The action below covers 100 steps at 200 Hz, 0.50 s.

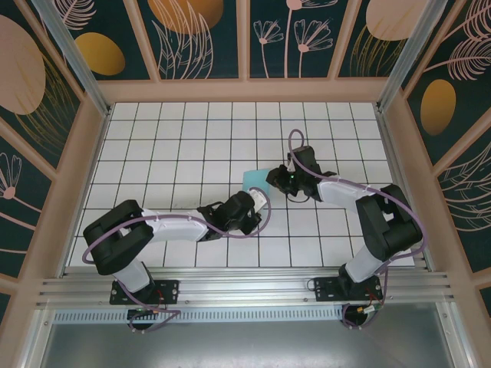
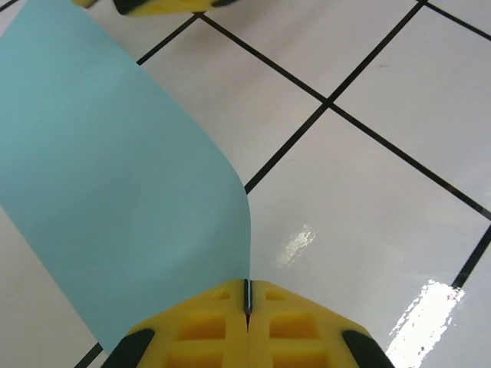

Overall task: Fold a paper plane with a square sheet of paper (pick it up from the middle)
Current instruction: Third fold the triangle at the center of the table.

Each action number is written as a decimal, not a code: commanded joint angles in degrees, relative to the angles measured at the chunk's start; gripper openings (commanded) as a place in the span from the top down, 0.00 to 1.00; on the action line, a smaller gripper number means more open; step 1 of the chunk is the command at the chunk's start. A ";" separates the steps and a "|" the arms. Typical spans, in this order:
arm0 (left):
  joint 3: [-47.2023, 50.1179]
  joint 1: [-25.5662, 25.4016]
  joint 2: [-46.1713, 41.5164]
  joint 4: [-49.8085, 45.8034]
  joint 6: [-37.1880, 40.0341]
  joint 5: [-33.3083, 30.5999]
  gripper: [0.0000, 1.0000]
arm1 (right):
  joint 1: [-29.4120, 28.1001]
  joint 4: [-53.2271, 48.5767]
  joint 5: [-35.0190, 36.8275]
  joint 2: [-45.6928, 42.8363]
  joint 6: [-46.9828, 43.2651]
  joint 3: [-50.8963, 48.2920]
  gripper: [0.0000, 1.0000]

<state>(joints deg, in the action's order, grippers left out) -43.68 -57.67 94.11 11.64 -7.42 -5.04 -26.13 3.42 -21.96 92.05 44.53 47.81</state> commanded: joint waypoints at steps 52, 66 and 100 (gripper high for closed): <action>-1.43 3.00 -0.50 -1.62 -2.02 9.69 1.00 | -1.47 -3.64 -5.08 11.86 -6.78 10.55 0.89; -1.41 3.50 -0.43 -1.62 -2.34 10.58 1.00 | -1.47 -5.65 -3.54 13.96 -8.22 12.24 0.89; -1.49 4.61 -0.13 -1.97 -2.99 13.22 1.00 | -1.54 -9.70 -1.66 18.34 -12.36 15.14 0.89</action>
<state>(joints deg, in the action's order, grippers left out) -43.77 -53.98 94.11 11.18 -9.23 4.82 -27.44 -1.45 -25.26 107.90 36.82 60.03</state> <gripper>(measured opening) 0.068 0.108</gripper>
